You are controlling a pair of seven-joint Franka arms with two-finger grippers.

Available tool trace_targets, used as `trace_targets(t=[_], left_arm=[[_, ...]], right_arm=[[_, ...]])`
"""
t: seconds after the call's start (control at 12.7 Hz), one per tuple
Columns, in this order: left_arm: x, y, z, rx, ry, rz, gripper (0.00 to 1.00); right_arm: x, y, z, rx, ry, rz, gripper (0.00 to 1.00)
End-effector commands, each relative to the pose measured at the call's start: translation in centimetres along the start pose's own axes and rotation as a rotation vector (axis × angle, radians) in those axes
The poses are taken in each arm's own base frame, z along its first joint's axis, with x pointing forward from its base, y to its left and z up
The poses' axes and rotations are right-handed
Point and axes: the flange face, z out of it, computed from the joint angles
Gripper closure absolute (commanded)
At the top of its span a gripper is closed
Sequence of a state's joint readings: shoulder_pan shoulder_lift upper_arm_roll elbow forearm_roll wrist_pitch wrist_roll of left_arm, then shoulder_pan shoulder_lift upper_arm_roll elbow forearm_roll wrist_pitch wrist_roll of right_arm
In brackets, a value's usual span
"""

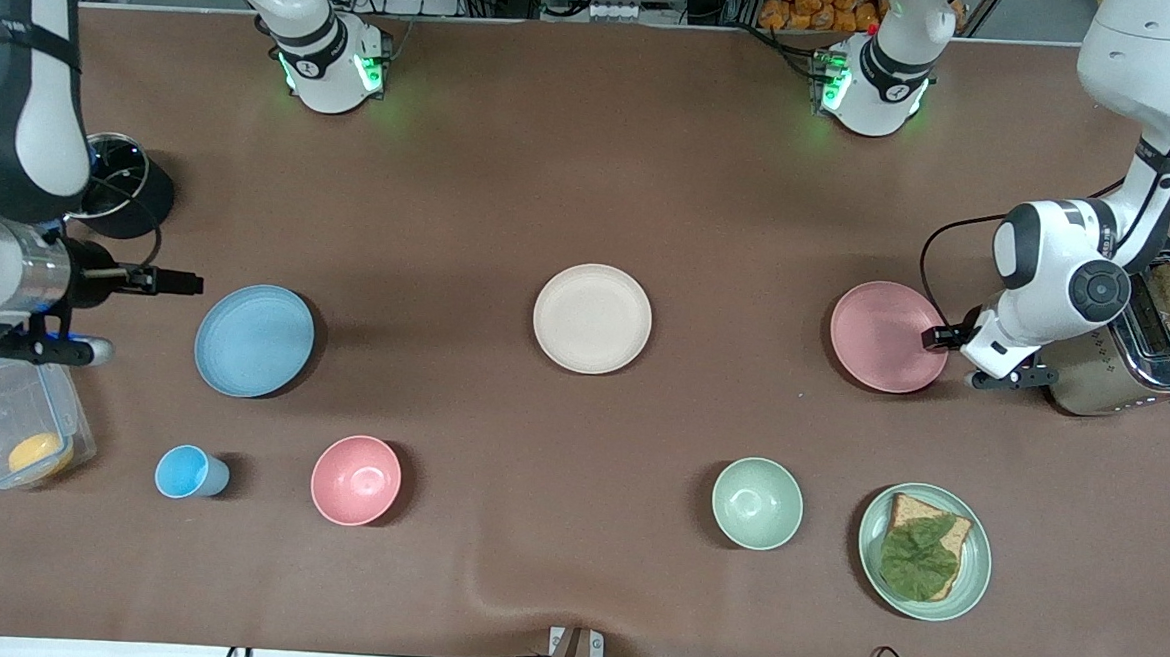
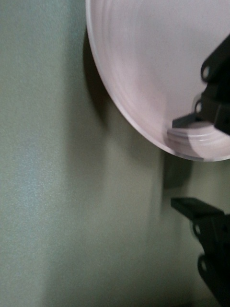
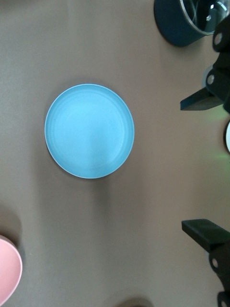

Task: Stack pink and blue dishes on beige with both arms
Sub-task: 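Grasp the pink plate with the left gripper while the right gripper reaches the blue plate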

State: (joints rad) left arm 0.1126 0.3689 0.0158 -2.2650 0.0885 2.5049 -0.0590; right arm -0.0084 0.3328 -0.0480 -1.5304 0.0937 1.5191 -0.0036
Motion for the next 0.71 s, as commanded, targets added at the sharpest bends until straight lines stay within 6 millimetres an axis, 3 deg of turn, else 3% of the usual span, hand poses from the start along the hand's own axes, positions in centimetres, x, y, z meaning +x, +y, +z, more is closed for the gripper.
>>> trace_targets(t=[0.0,0.08,0.24,0.39,0.63], left_arm=[[0.1,-0.1,-0.1,0.007,0.013,0.029,0.88],[0.1,-0.1,-0.2,0.000,0.014,0.022,1.00],[0.3,0.1,-0.6,-0.001,0.024,0.024,1.00],[0.7,1.9,-2.0,-0.008,0.052,0.057,1.00],[1.7,4.7,-7.2,-0.019,0.137,0.087,1.00]], right_arm=[[0.8,1.3,3.2,-0.037,0.009,-0.057,0.00],[1.2,2.1,4.5,-0.046,0.024,-0.111,0.00],[1.6,3.7,6.5,-0.043,0.046,-0.142,0.00],[1.6,3.5,8.8,-0.047,0.061,-0.148,0.00],[1.7,3.6,11.7,-0.051,0.082,-0.160,0.00]])
